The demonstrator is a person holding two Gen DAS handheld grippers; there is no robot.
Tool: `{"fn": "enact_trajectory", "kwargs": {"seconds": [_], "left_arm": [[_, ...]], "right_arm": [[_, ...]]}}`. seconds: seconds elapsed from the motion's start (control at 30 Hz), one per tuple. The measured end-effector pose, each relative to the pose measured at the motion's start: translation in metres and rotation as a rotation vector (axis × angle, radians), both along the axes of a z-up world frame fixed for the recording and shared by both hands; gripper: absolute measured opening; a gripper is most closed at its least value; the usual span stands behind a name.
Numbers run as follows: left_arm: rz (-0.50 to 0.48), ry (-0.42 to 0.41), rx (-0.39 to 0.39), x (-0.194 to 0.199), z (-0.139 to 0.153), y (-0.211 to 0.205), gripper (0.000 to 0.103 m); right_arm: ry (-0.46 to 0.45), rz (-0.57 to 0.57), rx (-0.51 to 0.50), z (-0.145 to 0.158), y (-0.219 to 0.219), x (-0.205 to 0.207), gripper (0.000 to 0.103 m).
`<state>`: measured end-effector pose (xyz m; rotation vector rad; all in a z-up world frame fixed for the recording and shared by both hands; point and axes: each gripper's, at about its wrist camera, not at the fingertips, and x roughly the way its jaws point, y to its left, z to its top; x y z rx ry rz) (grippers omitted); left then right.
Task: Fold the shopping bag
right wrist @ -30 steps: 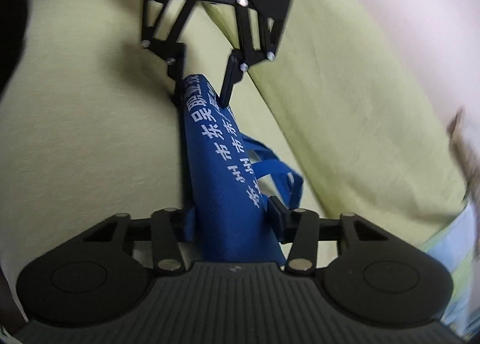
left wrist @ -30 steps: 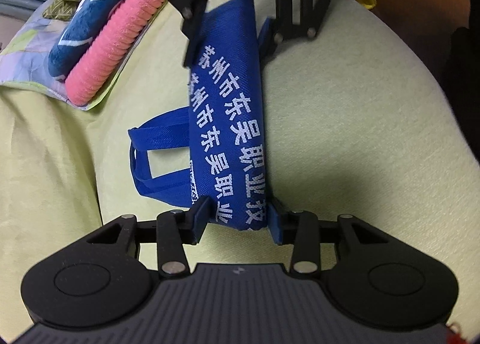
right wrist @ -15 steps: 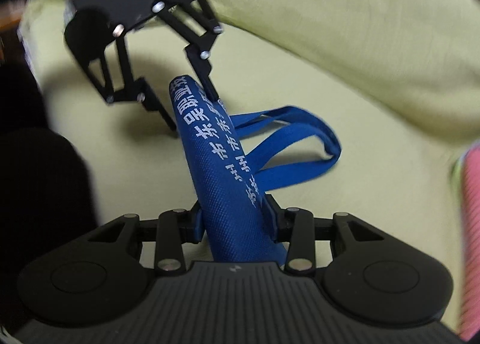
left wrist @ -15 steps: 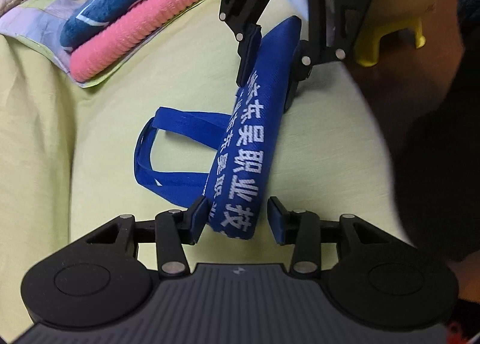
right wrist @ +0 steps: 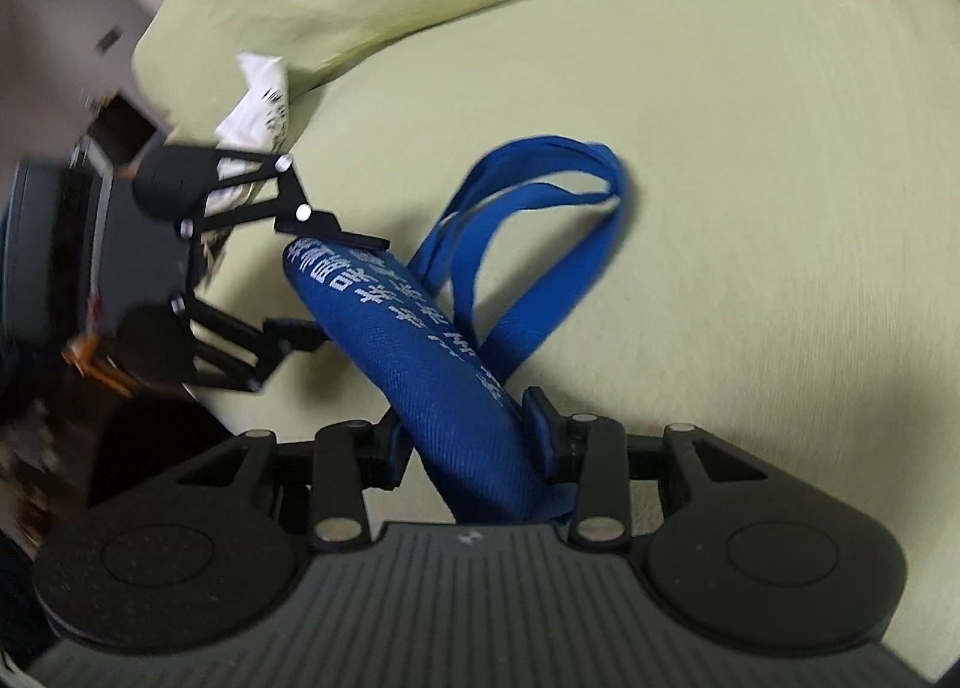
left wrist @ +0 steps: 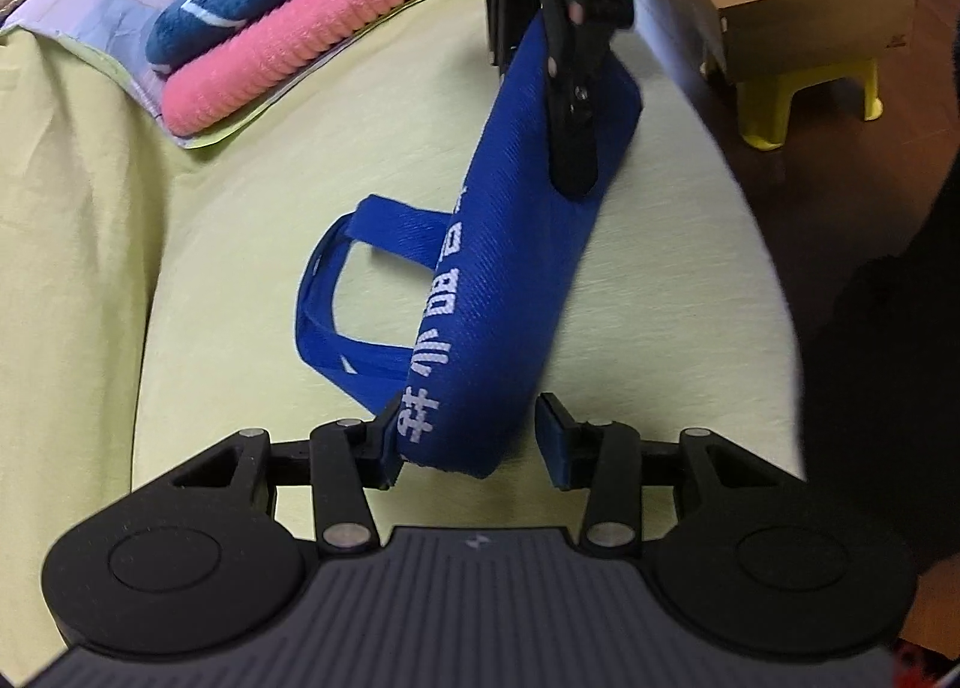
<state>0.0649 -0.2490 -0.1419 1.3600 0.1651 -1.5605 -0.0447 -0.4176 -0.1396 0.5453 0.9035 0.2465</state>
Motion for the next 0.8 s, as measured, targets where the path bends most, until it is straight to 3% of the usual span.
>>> {"fn": "enact_trajectory", "kwargs": {"seconds": [0.17,0.37,0.53,0.63,0.8], "left_arm": [[0.032,0.016,-0.035,0.006,-0.001,-0.005,0.053],[0.046,0.009,-0.043,0.016,0.011,-0.002,0.055],[0.020,-0.027,-0.084,0.016,0.032,0.006,0.038],[-0.006,-0.025,-0.109,0.012,0.038,0.000,0.037],[-0.021,0.008,-0.065,0.005,0.015,-0.025,0.036]], "right_arm": [[0.090,-0.025,0.114,-0.006,-0.017,0.004,0.035],[0.154,-0.045,0.147,-0.017,-0.028,0.011,0.037],[0.168,-0.070,0.133,-0.017,-0.036,0.015,0.036],[0.176,-0.063,0.108,-0.015,-0.041,0.017,0.036],[0.187,-0.073,0.066,-0.011,-0.044,0.023,0.037]]}}
